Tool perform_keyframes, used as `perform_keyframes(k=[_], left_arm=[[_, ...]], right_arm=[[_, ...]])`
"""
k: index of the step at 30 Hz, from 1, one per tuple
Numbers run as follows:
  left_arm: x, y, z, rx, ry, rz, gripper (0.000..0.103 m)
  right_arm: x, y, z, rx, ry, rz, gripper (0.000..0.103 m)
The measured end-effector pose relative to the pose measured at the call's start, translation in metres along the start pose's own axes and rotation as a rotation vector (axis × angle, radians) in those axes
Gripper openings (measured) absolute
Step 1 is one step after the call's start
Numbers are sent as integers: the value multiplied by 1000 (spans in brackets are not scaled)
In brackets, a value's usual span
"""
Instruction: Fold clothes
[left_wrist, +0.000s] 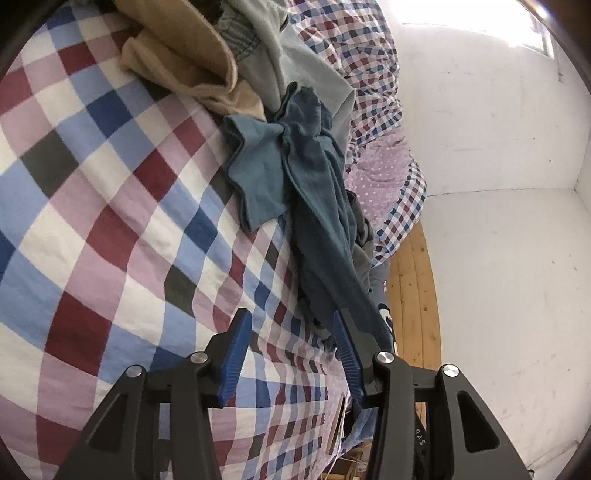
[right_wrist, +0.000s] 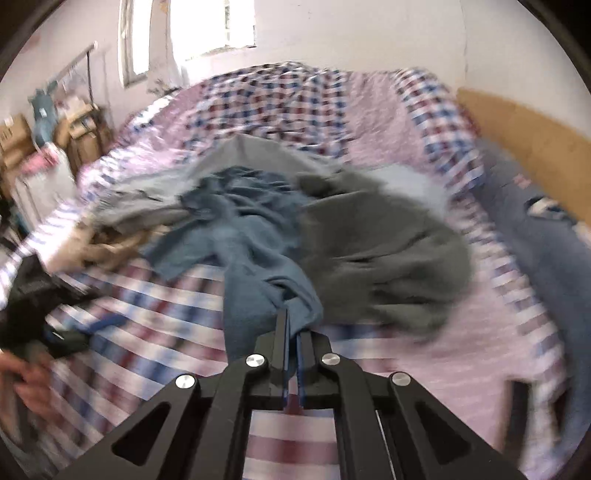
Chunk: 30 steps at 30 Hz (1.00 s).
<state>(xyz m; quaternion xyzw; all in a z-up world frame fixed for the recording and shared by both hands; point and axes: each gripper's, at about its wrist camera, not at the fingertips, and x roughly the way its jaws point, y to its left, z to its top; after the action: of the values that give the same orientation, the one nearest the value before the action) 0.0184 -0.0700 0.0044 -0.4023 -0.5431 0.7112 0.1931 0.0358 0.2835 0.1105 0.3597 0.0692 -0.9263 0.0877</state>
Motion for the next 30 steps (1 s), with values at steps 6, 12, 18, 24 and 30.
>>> perform_keyframes(k=[6, 12, 18, 24, 30], left_arm=[[-12, -3, 2, 13, -15, -18, 49], [-21, -6, 6, 23, -23, -26, 49], [-30, -10, 9, 37, -34, -34, 51], [-33, -15, 9, 48, -43, -30, 65], [-37, -15, 12, 44, -56, -24, 78]], right_arm=[[7, -52, -21, -41, 90, -204, 0], [41, -71, -45, 66, 202, -211, 18], [21, -56, -55, 78, 189, -265, 37], [-20, -22, -49, 43, 97, -262, 43], [1, 37, -27, -99, 20, -169, 47]])
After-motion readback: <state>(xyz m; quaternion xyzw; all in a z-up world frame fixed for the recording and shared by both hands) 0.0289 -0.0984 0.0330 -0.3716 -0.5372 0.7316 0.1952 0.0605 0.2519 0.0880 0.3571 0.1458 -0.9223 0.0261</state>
